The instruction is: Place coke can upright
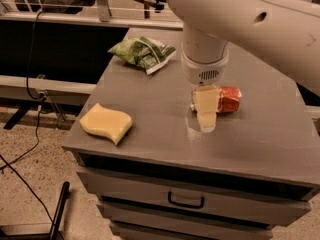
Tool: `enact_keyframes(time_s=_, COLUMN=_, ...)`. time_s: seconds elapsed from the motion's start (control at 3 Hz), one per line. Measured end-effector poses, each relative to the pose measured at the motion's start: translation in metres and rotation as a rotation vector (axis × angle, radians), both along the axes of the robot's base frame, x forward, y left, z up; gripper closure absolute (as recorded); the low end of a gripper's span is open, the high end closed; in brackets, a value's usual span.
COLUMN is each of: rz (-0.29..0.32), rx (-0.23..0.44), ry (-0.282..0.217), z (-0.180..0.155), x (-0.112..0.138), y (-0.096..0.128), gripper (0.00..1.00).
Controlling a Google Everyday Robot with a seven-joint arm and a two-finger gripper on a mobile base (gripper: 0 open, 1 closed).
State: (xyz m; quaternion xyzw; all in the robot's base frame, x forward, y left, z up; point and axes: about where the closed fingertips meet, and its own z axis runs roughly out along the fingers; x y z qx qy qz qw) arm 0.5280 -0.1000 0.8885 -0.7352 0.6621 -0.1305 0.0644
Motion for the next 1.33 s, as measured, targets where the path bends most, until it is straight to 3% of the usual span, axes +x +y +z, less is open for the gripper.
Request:
enact_keyframes(time_s=0.67, rz=0.003, rx=-0.009, ry=0.056, z=-0.028, x=0.026, y=0.006, gripper=0.00)
enact_keyframes(time_s=1.33, rz=-0.024, rx=0.010, ry=0.084, z=-0.044, x=0.043, y=-0.001, gripper=0.44)
